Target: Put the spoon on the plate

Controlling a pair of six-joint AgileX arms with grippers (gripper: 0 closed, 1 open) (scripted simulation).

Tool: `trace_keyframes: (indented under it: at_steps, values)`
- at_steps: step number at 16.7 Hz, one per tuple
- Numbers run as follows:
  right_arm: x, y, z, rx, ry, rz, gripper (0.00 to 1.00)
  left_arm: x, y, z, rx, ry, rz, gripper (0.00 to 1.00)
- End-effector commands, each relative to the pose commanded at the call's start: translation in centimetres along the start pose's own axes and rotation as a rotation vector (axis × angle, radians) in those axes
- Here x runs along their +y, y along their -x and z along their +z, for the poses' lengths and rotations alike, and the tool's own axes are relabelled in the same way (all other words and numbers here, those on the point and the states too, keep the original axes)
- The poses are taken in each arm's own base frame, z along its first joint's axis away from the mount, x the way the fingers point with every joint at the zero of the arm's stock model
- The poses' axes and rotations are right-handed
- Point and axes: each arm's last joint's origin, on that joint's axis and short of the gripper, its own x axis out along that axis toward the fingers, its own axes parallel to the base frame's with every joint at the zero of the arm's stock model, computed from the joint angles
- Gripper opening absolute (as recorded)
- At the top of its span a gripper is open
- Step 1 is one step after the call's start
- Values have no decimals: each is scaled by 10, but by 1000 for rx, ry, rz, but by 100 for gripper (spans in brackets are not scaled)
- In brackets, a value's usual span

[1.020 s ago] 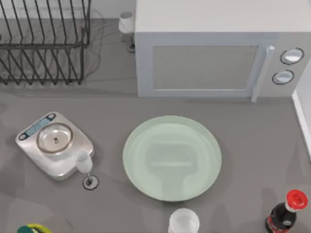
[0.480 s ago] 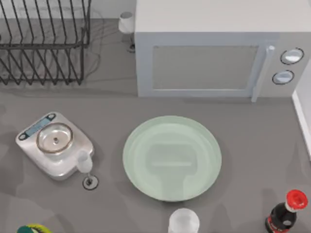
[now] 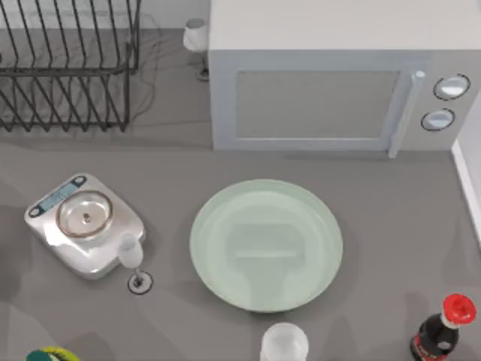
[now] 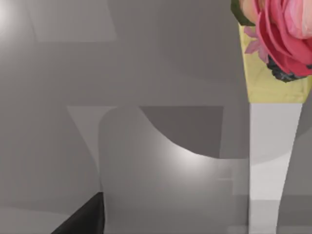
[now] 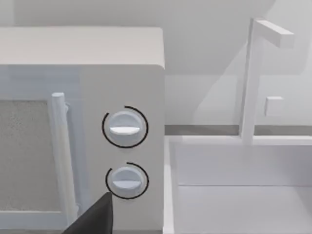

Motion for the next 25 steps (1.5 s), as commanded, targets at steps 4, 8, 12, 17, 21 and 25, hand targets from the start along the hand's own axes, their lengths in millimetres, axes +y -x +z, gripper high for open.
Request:
trace_keyframes:
  at_steps: [4,8,12,17,21,25]
  values:
    - [0,0,0,0,0,0,100,0,0,0,0,0,0,100]
    - [0,0,0,0,0,0,100,0,0,0,0,0,0,70]
    - [0,0,0,0,0,0,100,0,0,0,0,0,0,40]
    - [0,0,0,0,0,0,100,0,0,0,0,0,0,2]
    - [0,0,0,0,0,0,100,0,0,0,0,0,0,0]
    - [0,0,0,0,0,0,100,0,0,0,0,0,0,0]
